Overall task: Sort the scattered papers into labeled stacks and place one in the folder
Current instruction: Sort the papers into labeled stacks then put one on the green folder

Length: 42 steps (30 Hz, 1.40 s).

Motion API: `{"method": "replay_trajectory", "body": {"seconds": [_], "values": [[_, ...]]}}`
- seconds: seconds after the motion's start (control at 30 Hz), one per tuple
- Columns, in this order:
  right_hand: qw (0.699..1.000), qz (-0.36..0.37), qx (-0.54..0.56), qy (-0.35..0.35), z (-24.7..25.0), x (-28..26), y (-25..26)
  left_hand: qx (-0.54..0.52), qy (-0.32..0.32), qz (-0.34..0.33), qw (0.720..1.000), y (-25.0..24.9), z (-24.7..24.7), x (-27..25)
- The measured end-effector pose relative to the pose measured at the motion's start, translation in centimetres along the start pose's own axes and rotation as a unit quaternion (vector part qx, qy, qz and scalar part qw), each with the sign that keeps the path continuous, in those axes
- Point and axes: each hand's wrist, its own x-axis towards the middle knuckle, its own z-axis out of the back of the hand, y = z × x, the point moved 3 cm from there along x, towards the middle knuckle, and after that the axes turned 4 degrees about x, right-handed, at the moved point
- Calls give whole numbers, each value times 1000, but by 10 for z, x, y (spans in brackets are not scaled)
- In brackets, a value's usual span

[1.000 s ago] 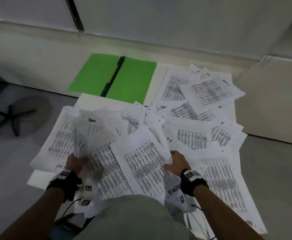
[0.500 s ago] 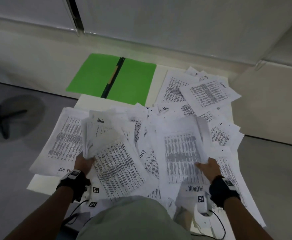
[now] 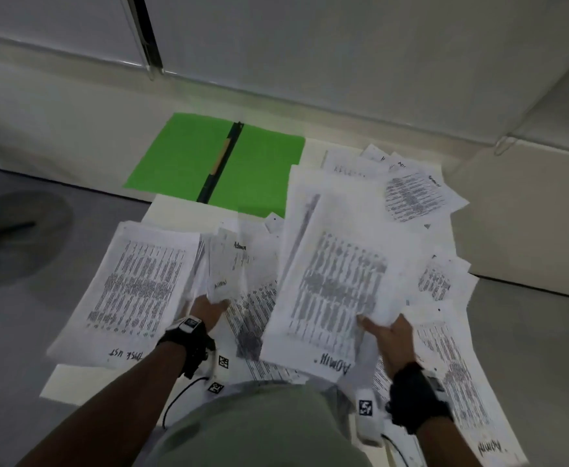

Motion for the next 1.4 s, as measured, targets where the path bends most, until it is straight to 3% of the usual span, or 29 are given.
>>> {"method": "replay_trajectory", "body": {"seconds": [0.13,0.23,0.4,0.47,0.53,0.57,0.63,0.73,0.83,0.87,0.9,1.0,1.1,1.23,1.4], "values": [[983,-46,-171,52,-51,-8,-31,-143,37,37,988,9,-1,16],[941,-51,-310,125,-79,-3,-48,-211,78,50,973,15,-3,22],[893,-47,-362,264,-97,12,-55,-138,59,25,988,25,-4,29],[906,4,-363,219,-87,27,-40,-96,34,25,995,22,-4,28],[915,60,-389,90,-62,52,-27,-79,18,24,996,19,-5,29],[903,55,-424,37,-47,62,-25,-80,14,27,996,19,-6,29],[860,-29,-509,-10,-15,77,-28,-83,10,26,996,18,-5,30],[774,-118,-622,21,20,84,-31,-80,2,17,997,14,-1,27],[706,-38,-706,39,30,89,-24,-83,-16,8,996,13,1,28],[698,8,-715,31,31,91,-19,-82,-17,5,996,14,1,29],[705,42,-707,29,31,94,-14,-80,-17,2,997,16,0,31],[795,67,-603,7,34,107,-2,-55,-21,2,998,25,2,38],[855,64,-505,-105,44,116,8,-16,-21,0,1000,31,5,43],[889,18,-431,-151,51,112,5,-3,-14,-7,1000,29,6,42],[897,-4,-410,-165,68,93,-8,-31,-20,-16,999,25,7,41]]}}
